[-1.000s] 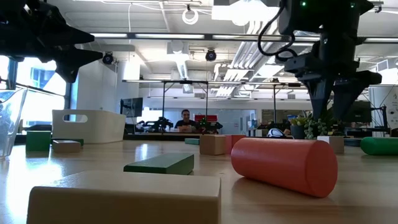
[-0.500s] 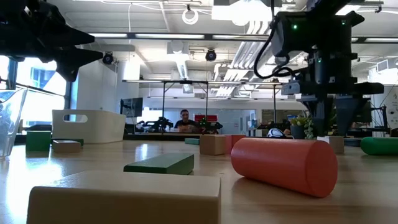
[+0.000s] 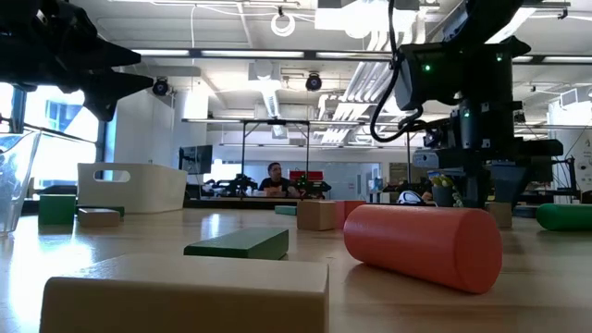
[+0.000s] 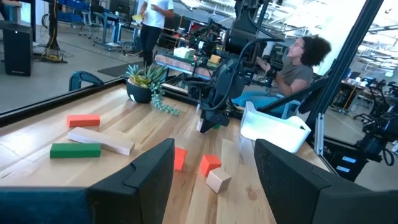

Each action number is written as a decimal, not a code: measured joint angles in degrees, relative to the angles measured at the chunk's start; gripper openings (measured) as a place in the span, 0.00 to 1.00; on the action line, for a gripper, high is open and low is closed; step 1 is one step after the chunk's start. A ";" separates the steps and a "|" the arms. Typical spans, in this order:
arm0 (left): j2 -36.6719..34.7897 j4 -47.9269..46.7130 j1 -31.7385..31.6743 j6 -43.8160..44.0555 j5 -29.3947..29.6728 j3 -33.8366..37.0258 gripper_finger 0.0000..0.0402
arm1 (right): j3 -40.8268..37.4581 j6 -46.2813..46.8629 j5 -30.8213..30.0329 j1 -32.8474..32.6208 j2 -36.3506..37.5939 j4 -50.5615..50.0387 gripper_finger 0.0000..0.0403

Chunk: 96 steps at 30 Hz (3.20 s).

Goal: Sort & place blocks by color
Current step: Put the brown block into the bottom white bin

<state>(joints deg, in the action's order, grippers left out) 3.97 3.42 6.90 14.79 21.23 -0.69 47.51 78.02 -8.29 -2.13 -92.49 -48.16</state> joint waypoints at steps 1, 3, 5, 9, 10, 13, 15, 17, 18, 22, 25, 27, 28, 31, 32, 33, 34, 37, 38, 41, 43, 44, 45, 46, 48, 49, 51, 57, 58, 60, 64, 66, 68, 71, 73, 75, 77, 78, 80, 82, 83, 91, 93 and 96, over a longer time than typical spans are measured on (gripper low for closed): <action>-0.01 0.00 0.00 0.00 0.00 0.00 0.53 | 0.00 0.00 0.04 0.00 0.00 -0.02 0.43; -0.02 0.00 0.00 0.00 0.02 -0.02 0.53 | 0.00 -0.10 0.12 0.00 0.00 -0.01 0.36; -0.02 0.02 0.00 0.00 0.27 -0.02 0.53 | 0.01 -1.33 0.09 0.00 0.05 -0.02 0.30; -0.01 0.04 0.00 -0.02 1.62 -0.03 0.53 | 0.04 -3.39 0.29 -0.38 0.41 0.02 0.28; -0.02 0.07 -0.01 -0.12 1.93 -0.04 0.53 | 0.08 -3.50 0.14 -0.70 0.67 0.06 0.28; 0.00 0.24 0.00 -2.42 2.19 -0.04 0.53 | 1.67 -3.72 -1.22 -2.36 1.62 -0.52 0.28; 0.00 0.65 0.00 -3.64 2.19 -0.09 0.53 | 3.40 -4.17 -2.47 -3.65 1.89 -1.45 0.28; 0.00 0.61 0.00 -4.88 2.15 -0.72 0.53 | 5.69 -4.55 -3.66 -5.04 2.09 -3.06 0.28; 0.00 0.67 0.00 -5.45 2.14 -1.24 0.53 | 6.96 -4.52 -4.26 -5.79 2.16 -3.69 0.28; 0.04 -1.12 0.00 -8.85 2.46 -4.19 0.53 | 13.06 -4.56 -8.19 -9.36 2.16 -7.00 0.28; 0.04 -3.97 0.00 -11.00 4.38 -6.86 0.53 | 17.75 -4.49 -11.86 -12.03 2.16 -9.69 0.28; 0.06 -6.29 0.00 -12.19 5.92 -8.29 0.53 | 20.59 -4.46 -14.39 -13.91 2.16 -11.88 0.28; 0.07 -7.44 0.00 -12.56 6.57 -8.96 0.53 | 21.92 -4.44 -15.53 -14.84 2.16 -12.93 0.28; 0.35 -11.11 0.00 -12.48 8.22 -11.13 0.53 | 25.40 -3.64 -18.57 -17.42 2.16 -16.64 0.28; 0.73 -12.36 0.00 -12.08 8.74 -11.82 0.53 | 26.52 -2.86 -19.33 -18.23 2.16 -18.25 0.28; 1.17 -13.51 0.00 -11.90 9.06 -12.44 0.53 | 27.50 -1.90 -20.07 -19.06 2.16 -19.84 0.28; 1.69 -14.53 0.00 -11.62 9.20 -13.07 0.53 | 28.36 -0.85 -20.68 -19.93 2.16 -21.66 0.28; 3.93 -16.74 0.00 -11.41 9.25 -14.85 0.53 | 30.24 3.36 -21.61 -22.45 2.16 -27.32 0.28; 4.82 -17.65 0.00 -11.31 9.25 -15.32 0.53 | 30.48 5.03 -21.47 -23.26 2.16 -29.17 0.28; 8.13 -18.87 0.00 -10.47 9.65 -16.55 0.53 | 30.48 10.42 -19.69 -25.87 2.16 -32.87 0.28; 10.41 -19.05 0.00 -10.47 10.03 -16.94 0.53 | 30.47 14.07 -18.47 -27.76 2.16 -34.55 0.28; 11.65 -19.09 -0.02 -10.45 10.10 -17.08 0.53 | 30.47 15.70 -18.05 -28.75 2.16 -35.03 0.28; 12.90 -19.15 0.00 -10.45 10.08 -17.32 0.53 | 30.45 17.20 -17.74 -29.75 2.16 -35.36 0.28; 14.14 -19.13 0.00 -10.43 10.08 -17.60 0.53 | 30.45 18.66 -17.63 -30.76 2.16 -35.60 0.28; 16.54 -19.12 0.00 -10.40 10.10 -18.13 0.53 | 30.45 21.91 -16.57 -32.67 2.16 -36.27 0.28; 17.67 -19.12 0.00 -10.42 10.10 -18.39 0.53 | 30.45 23.66 -15.54 -33.63 2.16 -36.89 0.28; 19.81 -19.10 -0.01 -10.42 10.10 -19.16 0.53 | 30.42 27.02 -13.75 -35.57 2.16 -37.37 0.28; 25.50 -19.08 -0.58 -9.52 10.08 -21.53 0.53 | 30.42 37.86 -12.11 -41.67 2.15 -38.32 0.28; 26.39 -19.08 -0.91 -9.15 10.08 -21.83 0.53 | 30.42 39.66 -11.90 -42.63 2.00 -38.46 0.28; 28.04 -19.08 -1.52 -8.91 10.01 -22.27 0.53 | 30.42 42.84 -10.46 -44.41 1.40 -38.71 0.28; 30.79 -19.10 -2.53 -8.74 9.86 -22.38 0.53 | 30.42 48.23 -5.44 -47.37 -0.72 -38.86 0.28; 31.83 -19.09 -2.86 -7.91 9.84 -22.38 0.53 | 30.38 50.21 -3.72 -48.56 -1.79 -38.65 0.28; 32.76 -19.09 -3.28 -7.45 9.30 -22.38 0.53 | 30.38 50.99 -1.89 -49.47 -2.70 -37.97 0.28; 33.96 -19.10 -3.70 -7.39 8.59 -22.38 0.53 | 30.38 50.28 0.68 -50.50 -4.34 -37.05 0.28; 34.53 -19.09 -3.96 -7.27 7.93 -22.38 0.53 | 30.36 50.75 3.02 -51.19 -5.51 -36.93 0.28; 35.03 -19.08 -4.00 -7.22 7.47 -22.38 0.53 | 30.36 51.04 5.50 -51.86 -6.46 -36.69 0.28; 35.42 -19.08 -4.00 -7.23 7.39 -22.38 0.53 | 30.36 51.77 6.90 -52.53 -7.46 -36.26 0.28; 35.53 -19.08 -4.00 -7.23 7.32 -22.38 0.53 | 30.36 52.10 7.09 -52.81 -7.89 -36.15 0.28; 35.74 -19.08 -4.00 -7.23 7.32 -22.38 0.53 | 30.36 52.55 7.62 -53.21 -8.59 -36.03 0.28; 35.82 -19.08 -4.00 -6.83 7.30 -22.38 0.53 | 30.36 52.67 8.15 -53.40 -9.35 -35.22 0.28; 35.80 -19.08 -4.00 -6.42 7.31 -22.38 0.53 | 30.36 52.65 8.40 -53.44 -9.66 -34.77 0.28; 35.80 -19.08 -3.98 -5.55 5.99 -22.38 0.53 | 30.36 53.11 9.64 -53.30 -12.71 -33.56 0.28; 35.80 -19.08 -3.98 -5.32 5.97 -22.38 0.53 | 30.36 53.13 10.74 -52.99 -13.73 -33.55 0.28; 35.80 -19.12 -3.93 -5.35 4.13 -22.38 0.53 | 30.36 53.43 12.43 -52.50 -15.00 -33.45 0.28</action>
<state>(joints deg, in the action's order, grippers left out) 39.77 -15.70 2.96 9.43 25.36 -23.07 77.87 131.45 4.13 -54.63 -107.49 -81.61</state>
